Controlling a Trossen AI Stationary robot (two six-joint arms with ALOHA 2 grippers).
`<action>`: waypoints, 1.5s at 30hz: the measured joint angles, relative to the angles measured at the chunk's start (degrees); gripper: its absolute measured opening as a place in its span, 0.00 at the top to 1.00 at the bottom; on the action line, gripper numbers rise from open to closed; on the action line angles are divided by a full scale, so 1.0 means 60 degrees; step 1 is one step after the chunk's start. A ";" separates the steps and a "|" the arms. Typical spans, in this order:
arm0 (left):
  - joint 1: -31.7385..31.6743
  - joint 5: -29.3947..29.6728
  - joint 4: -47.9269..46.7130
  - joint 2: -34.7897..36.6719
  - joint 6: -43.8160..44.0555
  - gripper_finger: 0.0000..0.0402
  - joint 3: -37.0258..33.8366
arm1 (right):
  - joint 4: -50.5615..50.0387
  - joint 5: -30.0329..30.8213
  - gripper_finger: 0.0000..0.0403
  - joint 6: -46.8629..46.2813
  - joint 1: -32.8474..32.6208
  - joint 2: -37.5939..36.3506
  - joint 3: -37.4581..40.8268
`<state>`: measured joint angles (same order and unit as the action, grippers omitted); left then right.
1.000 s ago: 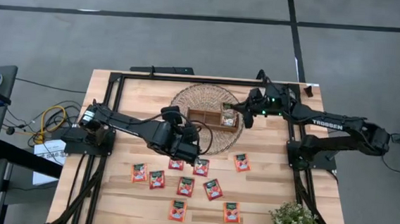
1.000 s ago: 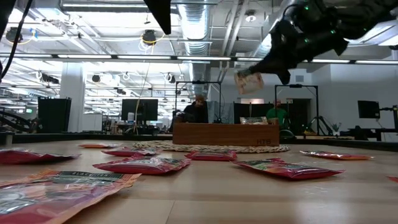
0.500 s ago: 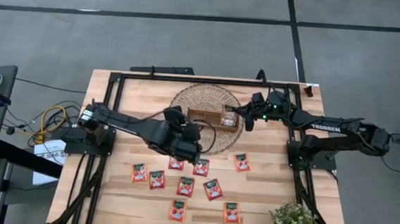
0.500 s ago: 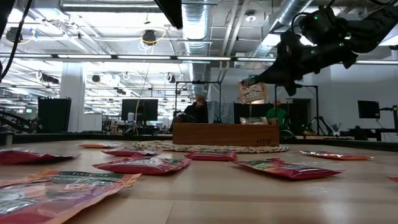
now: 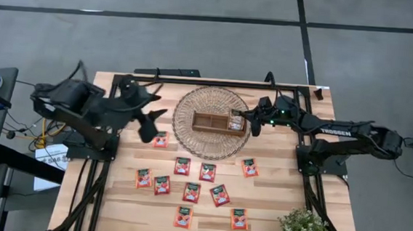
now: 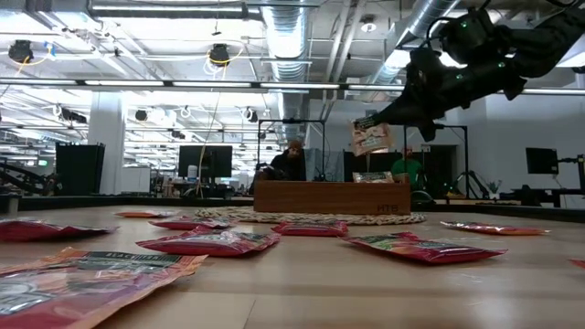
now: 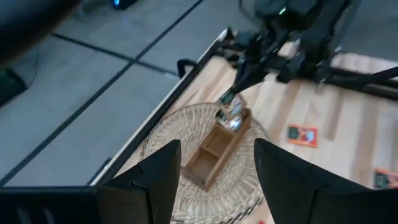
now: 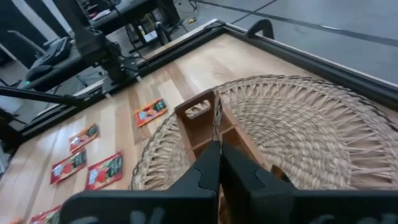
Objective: Pick & Place Tea
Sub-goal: Put the brown tea bag into the right slot of the wooden organizer
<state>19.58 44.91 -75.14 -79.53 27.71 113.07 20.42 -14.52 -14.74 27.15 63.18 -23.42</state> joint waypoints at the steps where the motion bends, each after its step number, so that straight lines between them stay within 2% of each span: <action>1: 0.0114 0.0094 0.0094 0.0185 0.0008 0.51 -0.0182 | -0.0035 0.0018 1.00 0.0000 0.0061 0.0030 0.0000; 4: 0.0338 0.0334 0.0908 0.0815 0.0111 0.51 -0.1371 | 0.0007 0.0028 1.00 -0.0069 0.0259 0.0072 0.0000; 10: 0.0408 -0.0169 0.4497 0.2400 -0.0371 0.51 -0.5468 | 0.0002 -0.0020 1.00 -0.0189 0.0288 0.0112 0.0004; 14: 0.0356 -0.0510 0.6714 0.3806 -0.0590 0.51 -0.7780 | -0.0181 0.0026 1.00 -0.0306 0.0163 0.0112 0.0029; 22: 0.0360 -0.0937 0.9099 0.5836 -0.0685 0.51 -1.1012 | -0.0128 0.0750 1.00 -0.0797 -0.0213 0.0112 0.0391; 30: 0.0360 -0.0952 1.0091 0.6583 -0.0179 0.51 -1.2814 | 0.0477 0.0986 1.00 -0.0827 -0.0273 0.0325 0.0415; 33: 0.0360 -0.1339 1.0262 0.6656 -0.0169 0.51 -1.3160 | 0.0554 0.0982 1.00 -0.0823 -0.0287 0.0772 0.0415; 39: 0.0360 -0.1775 1.0401 0.6652 -0.0192 0.51 -1.3331 | 0.1698 0.0957 1.00 -0.0803 -0.0302 0.1804 0.0419; 45: 0.0360 -0.1951 1.0314 0.6652 -0.0185 0.51 -1.3331 | 0.1698 0.0936 1.00 -0.0775 -0.0255 0.2104 0.0419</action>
<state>21.74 33.20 -13.26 -39.62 26.60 33.08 30.61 -8.90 -19.39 25.63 75.81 -20.91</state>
